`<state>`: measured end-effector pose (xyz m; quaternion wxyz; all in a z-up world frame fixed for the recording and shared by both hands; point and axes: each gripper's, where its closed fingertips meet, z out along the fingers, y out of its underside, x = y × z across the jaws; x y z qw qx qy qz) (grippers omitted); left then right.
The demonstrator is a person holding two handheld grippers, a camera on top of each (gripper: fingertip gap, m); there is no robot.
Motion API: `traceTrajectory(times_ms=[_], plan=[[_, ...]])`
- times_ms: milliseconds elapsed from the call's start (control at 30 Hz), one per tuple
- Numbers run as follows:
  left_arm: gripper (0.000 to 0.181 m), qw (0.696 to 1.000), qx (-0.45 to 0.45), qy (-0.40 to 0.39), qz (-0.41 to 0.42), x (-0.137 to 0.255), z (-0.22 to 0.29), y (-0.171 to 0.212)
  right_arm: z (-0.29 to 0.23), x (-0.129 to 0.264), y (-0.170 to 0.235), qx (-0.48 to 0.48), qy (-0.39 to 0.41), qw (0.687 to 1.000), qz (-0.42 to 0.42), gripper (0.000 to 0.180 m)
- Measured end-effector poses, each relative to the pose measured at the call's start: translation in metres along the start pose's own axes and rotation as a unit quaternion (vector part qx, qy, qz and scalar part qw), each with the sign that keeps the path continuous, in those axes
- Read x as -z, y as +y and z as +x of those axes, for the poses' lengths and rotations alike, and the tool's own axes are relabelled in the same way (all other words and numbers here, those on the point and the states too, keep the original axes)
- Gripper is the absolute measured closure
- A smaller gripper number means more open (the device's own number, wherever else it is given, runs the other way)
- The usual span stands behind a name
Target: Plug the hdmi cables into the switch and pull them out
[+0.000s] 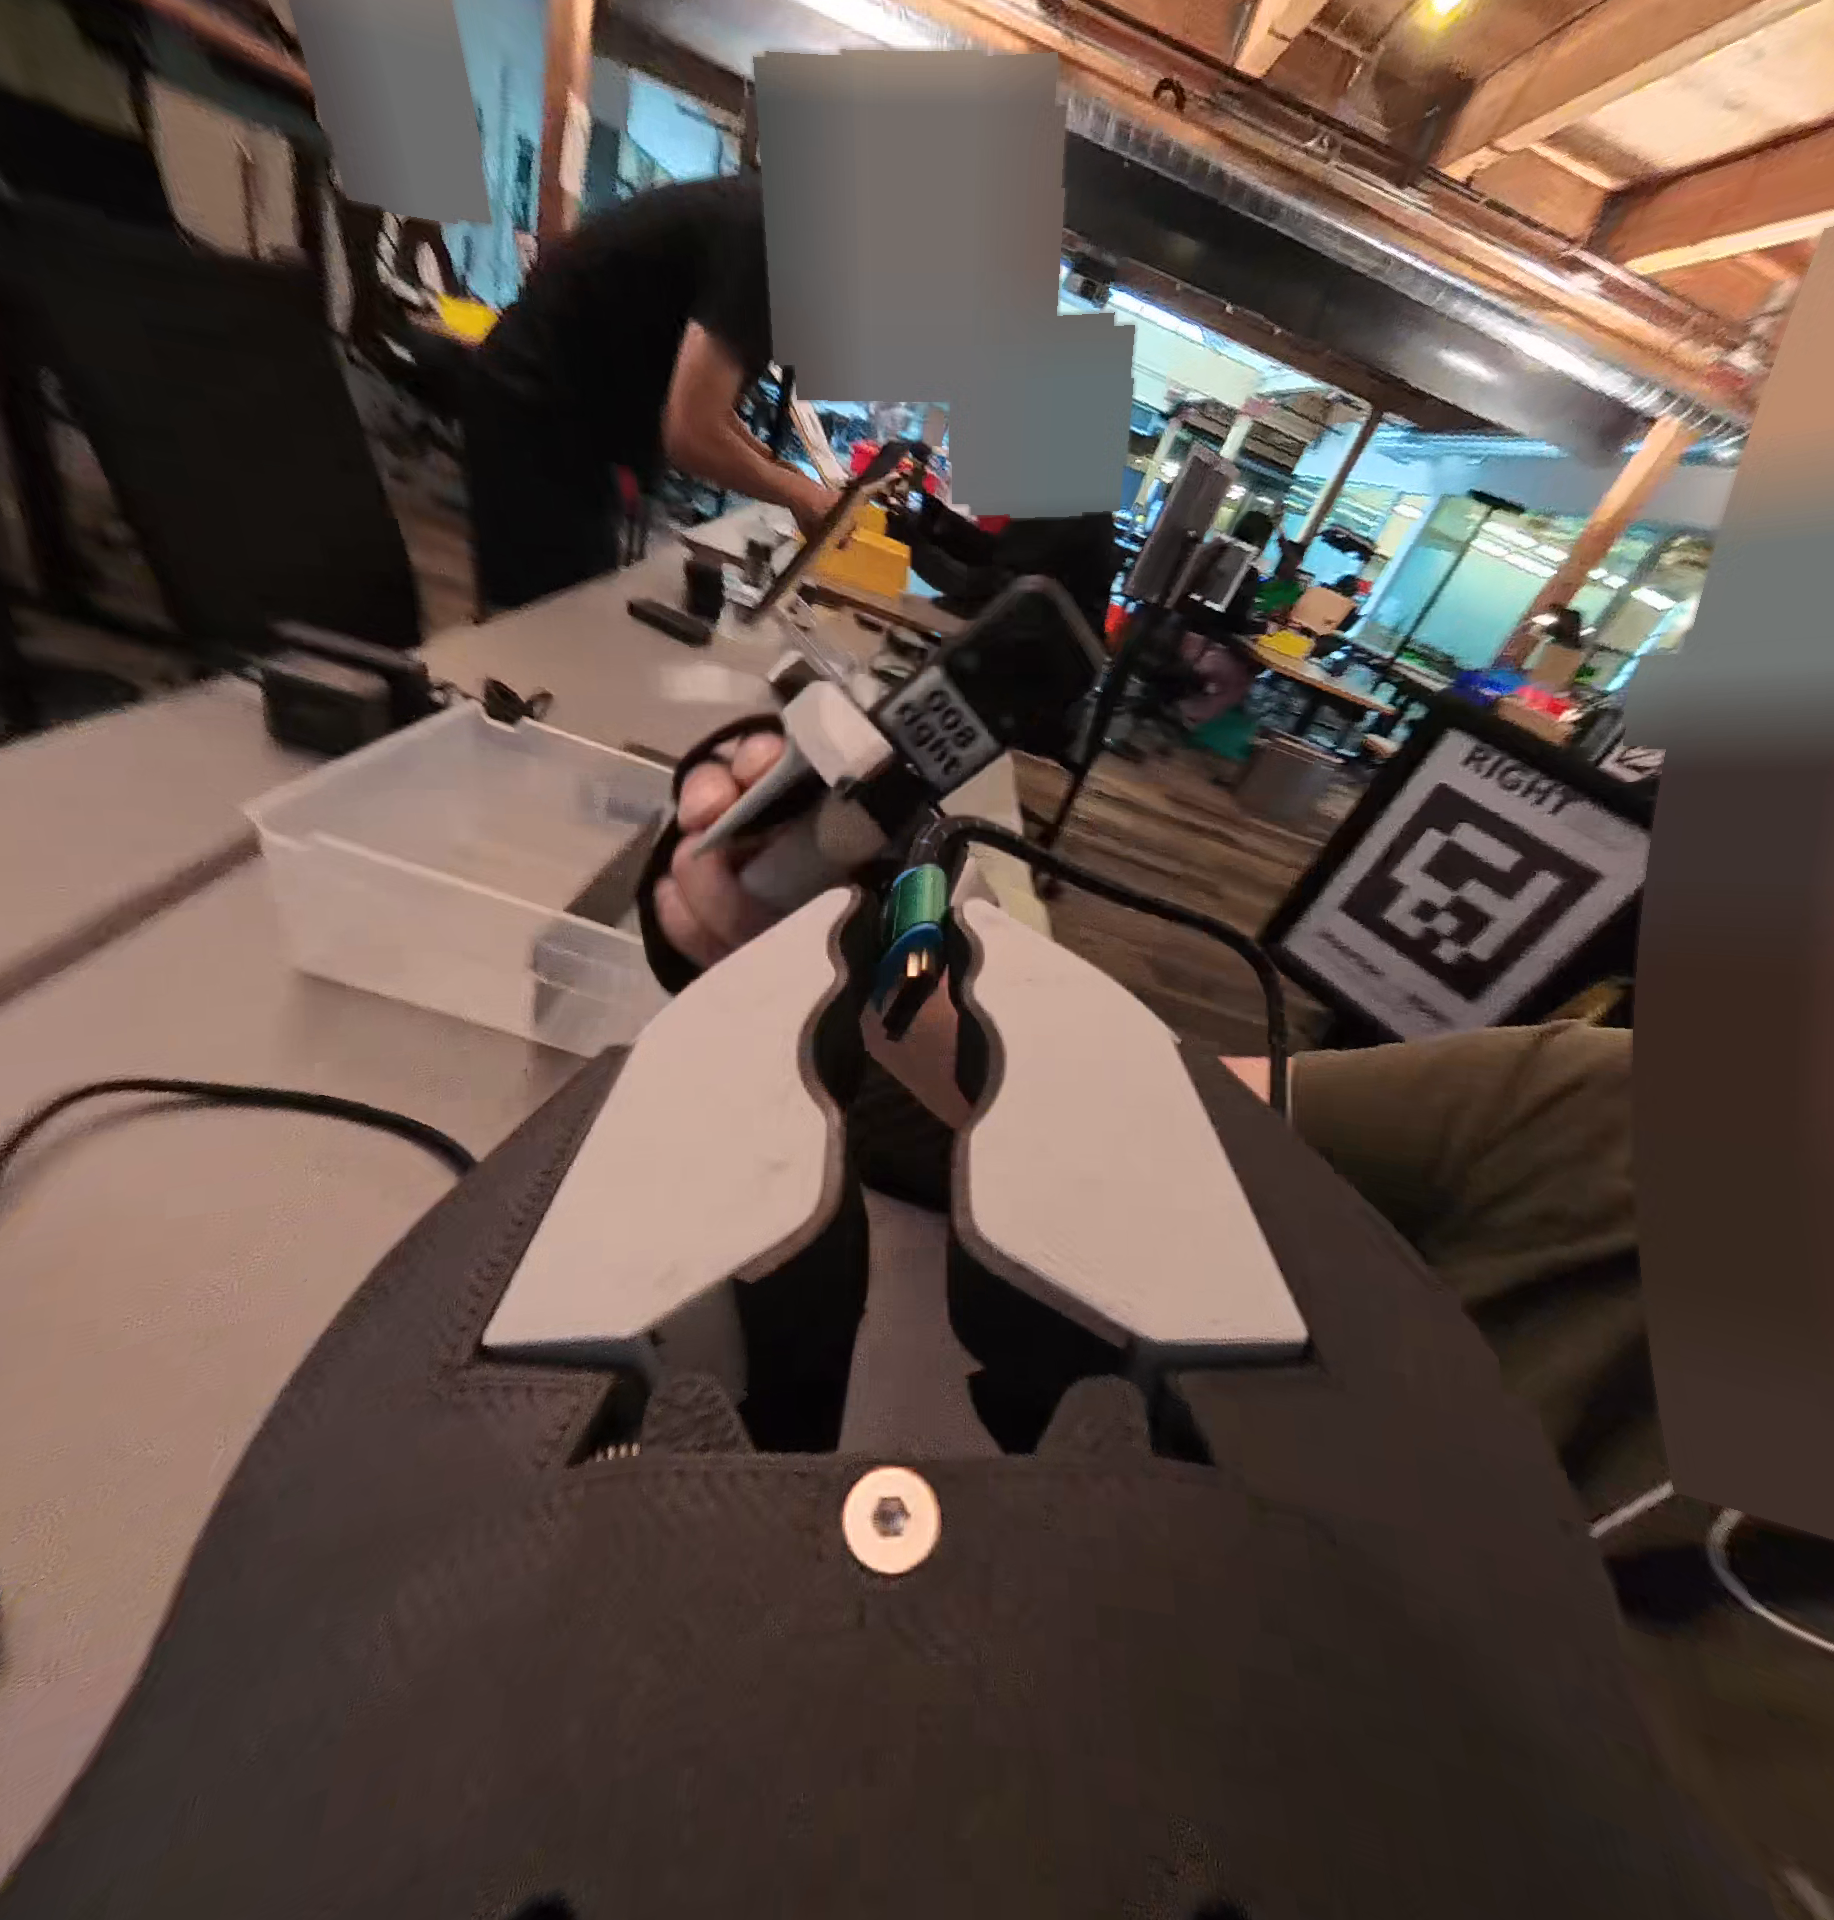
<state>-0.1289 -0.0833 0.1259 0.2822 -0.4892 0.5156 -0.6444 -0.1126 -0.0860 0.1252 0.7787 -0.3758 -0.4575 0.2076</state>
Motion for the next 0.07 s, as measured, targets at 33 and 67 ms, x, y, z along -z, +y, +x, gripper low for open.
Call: traceTrajectory(times_ms=[33,67], plan=[[0.169,1.000,0.015,-0.004,-0.002,0.0012,-0.0042,0.0008,-0.0023,-0.0002,0.0047,0.061,0.005,0.997,-0.043,0.149],[0.169,1.000,0.029,-0.006,-0.005,0.0013,-0.0075,0.0027,-0.0027,-0.0004,0.0061,0.106,0.012,0.992,-0.070,0.148]])
